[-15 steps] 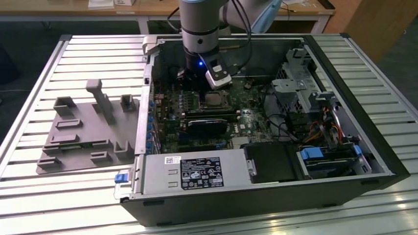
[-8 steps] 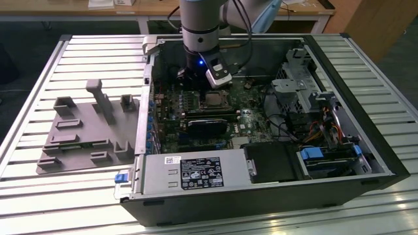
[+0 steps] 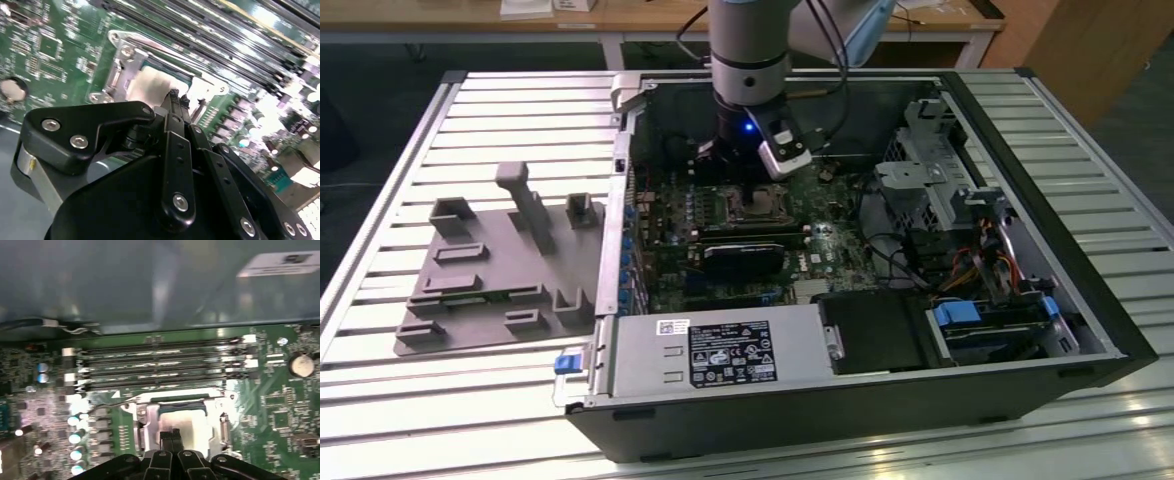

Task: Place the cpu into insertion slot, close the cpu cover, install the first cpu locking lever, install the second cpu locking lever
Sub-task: 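Close the cpu cover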

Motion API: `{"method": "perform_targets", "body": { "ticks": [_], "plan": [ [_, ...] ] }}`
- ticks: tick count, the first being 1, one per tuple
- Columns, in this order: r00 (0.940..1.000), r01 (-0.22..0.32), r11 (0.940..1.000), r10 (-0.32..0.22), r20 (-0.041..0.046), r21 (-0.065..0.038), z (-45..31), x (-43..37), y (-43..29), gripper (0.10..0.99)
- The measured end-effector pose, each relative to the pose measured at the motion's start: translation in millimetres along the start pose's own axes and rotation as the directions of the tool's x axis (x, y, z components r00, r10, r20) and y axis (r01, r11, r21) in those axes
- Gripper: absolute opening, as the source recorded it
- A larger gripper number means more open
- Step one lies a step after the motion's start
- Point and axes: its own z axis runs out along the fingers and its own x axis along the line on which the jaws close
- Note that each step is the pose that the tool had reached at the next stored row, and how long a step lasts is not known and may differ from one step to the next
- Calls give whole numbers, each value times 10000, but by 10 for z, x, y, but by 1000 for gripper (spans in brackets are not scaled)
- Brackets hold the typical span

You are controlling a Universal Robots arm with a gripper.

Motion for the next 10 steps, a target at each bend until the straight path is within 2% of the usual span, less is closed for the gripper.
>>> {"method": "perform_targets", "body": {
  "ticks": [4, 7, 10],
  "plan": [
    [10000, 1, 10000, -1, 0, 0, 5, -99, 10, 106],
    [10000, 1, 10000, -1, -1, 2, 1, -108, 11, 106],
    [10000, 1, 10000, -1, 0, 0, -40, -110, 13, 106]
  ]
}}
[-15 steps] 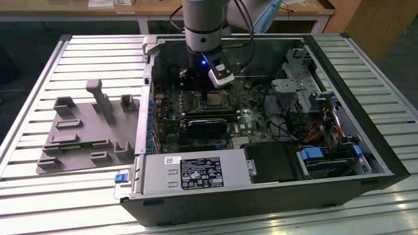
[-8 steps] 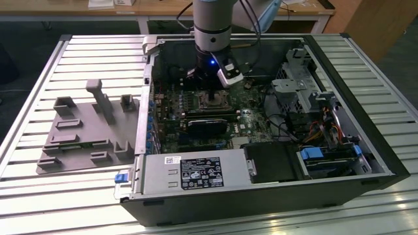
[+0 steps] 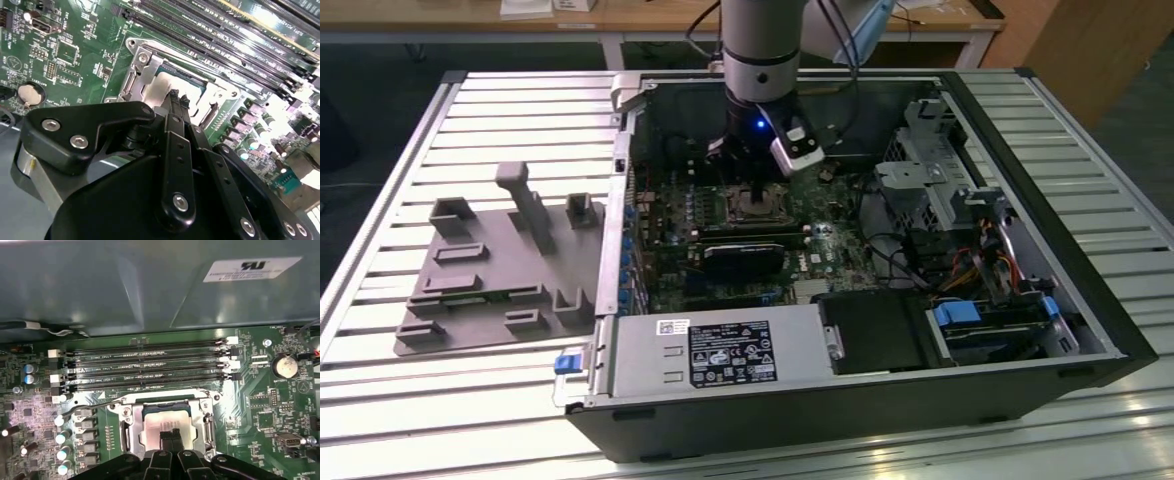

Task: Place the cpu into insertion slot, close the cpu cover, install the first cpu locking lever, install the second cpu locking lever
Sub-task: 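Close the cpu cover, then install the first cpu locking lever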

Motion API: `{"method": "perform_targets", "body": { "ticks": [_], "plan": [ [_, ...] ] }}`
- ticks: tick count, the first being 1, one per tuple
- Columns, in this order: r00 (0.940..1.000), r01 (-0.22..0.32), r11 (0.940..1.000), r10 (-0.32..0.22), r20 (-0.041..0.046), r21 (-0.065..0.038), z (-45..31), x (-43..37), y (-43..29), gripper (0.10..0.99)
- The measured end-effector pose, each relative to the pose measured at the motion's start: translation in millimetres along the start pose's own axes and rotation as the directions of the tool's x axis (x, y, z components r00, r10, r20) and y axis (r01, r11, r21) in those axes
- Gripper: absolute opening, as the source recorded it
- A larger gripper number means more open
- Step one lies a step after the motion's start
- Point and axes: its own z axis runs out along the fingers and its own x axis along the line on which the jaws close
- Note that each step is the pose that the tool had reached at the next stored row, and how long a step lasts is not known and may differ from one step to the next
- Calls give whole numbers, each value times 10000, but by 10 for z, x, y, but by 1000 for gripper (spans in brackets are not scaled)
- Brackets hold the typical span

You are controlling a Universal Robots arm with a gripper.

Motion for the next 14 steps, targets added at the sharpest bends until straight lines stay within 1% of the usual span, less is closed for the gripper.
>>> {"method": "perform_targets", "body": {
  "ticks": [5, 7, 14],
  "plan": [
    [10000, 0, 10000, 0, 0, 0, -111, -6, 4, 106],
    [10000, 0, 10000, 0, 0, 0, -137, -7, 5, 106],
    [10000, 0, 10000, 0, 0, 0, -146, -7, 5, 106]
  ]
}}
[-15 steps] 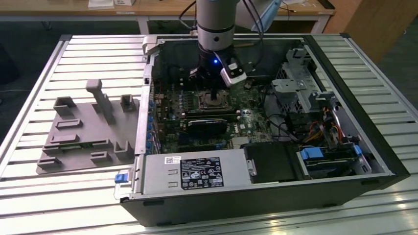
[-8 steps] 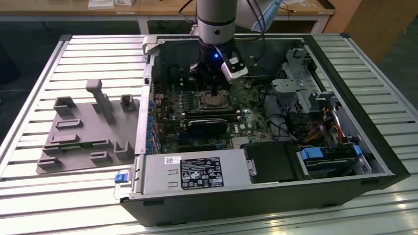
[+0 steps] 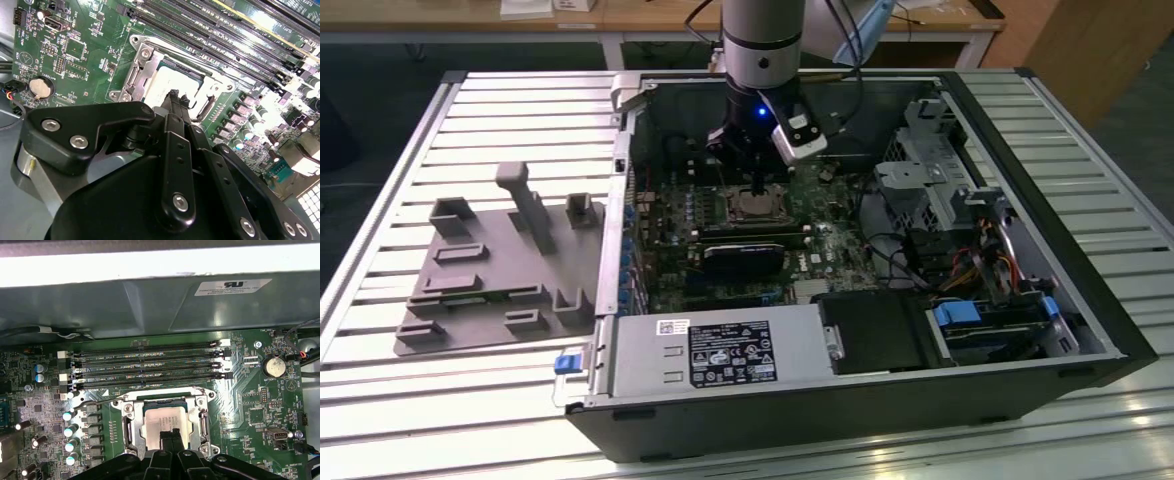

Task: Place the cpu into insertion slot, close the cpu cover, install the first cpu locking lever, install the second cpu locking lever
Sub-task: 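Install the first cpu locking lever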

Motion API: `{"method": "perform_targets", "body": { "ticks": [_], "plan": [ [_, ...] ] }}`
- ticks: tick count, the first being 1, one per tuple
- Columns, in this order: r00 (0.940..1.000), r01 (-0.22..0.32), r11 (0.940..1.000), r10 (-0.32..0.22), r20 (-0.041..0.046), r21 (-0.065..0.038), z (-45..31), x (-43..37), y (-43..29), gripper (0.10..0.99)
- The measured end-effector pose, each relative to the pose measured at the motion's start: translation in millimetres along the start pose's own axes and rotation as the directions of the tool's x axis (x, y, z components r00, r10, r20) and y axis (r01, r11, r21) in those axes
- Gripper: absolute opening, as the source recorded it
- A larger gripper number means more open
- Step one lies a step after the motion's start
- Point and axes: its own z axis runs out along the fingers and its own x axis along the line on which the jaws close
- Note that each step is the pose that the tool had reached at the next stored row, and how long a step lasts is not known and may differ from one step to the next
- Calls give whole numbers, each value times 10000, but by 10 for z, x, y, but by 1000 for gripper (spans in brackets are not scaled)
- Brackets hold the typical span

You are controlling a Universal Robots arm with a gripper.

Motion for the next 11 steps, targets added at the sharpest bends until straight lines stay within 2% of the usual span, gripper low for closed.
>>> {"method": "perform_targets", "body": {
  "ticks": [6, 11],
  "plan": [
    [10000, 0, 10000, 0, 0, 1, -2, 0, 0, 106],
    [10000, 0, 10000, 0, 1, -1, -63, -3, 2, 106]
  ]
}}
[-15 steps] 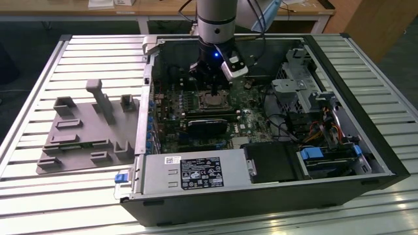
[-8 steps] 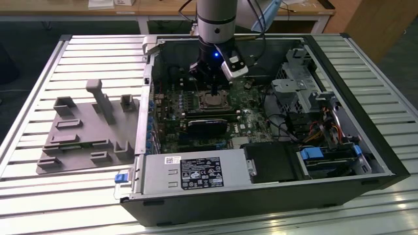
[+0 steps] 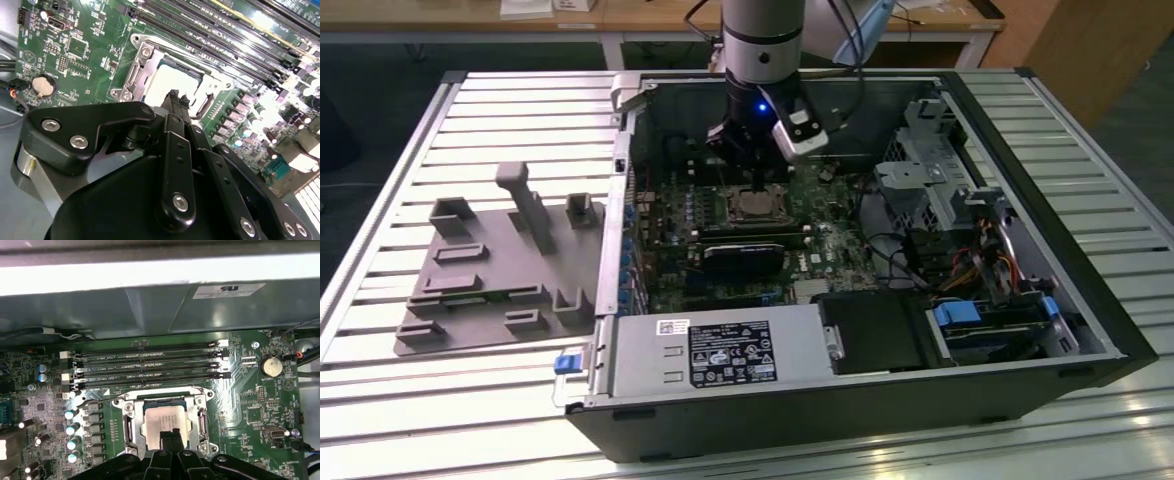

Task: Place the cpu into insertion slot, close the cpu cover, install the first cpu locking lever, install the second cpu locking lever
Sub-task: 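Install the first cpu locking lever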

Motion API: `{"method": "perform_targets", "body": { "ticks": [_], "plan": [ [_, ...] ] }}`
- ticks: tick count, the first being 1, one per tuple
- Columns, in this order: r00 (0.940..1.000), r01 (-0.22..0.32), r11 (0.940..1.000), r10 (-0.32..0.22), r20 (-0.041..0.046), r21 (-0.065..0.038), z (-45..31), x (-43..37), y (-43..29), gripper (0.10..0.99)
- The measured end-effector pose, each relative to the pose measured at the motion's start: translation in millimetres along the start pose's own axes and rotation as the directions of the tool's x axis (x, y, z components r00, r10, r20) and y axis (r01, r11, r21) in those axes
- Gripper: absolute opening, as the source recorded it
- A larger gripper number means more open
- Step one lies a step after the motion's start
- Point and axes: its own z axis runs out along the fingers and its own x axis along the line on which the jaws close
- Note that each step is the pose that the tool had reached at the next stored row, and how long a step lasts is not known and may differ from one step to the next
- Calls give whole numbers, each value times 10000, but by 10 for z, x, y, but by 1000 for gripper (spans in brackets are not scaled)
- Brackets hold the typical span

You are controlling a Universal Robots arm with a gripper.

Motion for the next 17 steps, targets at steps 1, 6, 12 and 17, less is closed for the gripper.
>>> {"method": "perform_targets", "body": {
  "ticks": [1, 6, 12, 17],
  "plan": [
    [10000, 0, 10000, 0, 0, 0, -19, -1, 1, 106],
    [10000, 0, 10000, 0, 0, 0, -119, -6, 4, 106],
    [10000, 0, 10000, 0, 0, 0, -248, -12, 9, 106],
    [10000, 1, 10000, -1, 2, 0, -262, 6, 7, 106]
  ]
}}
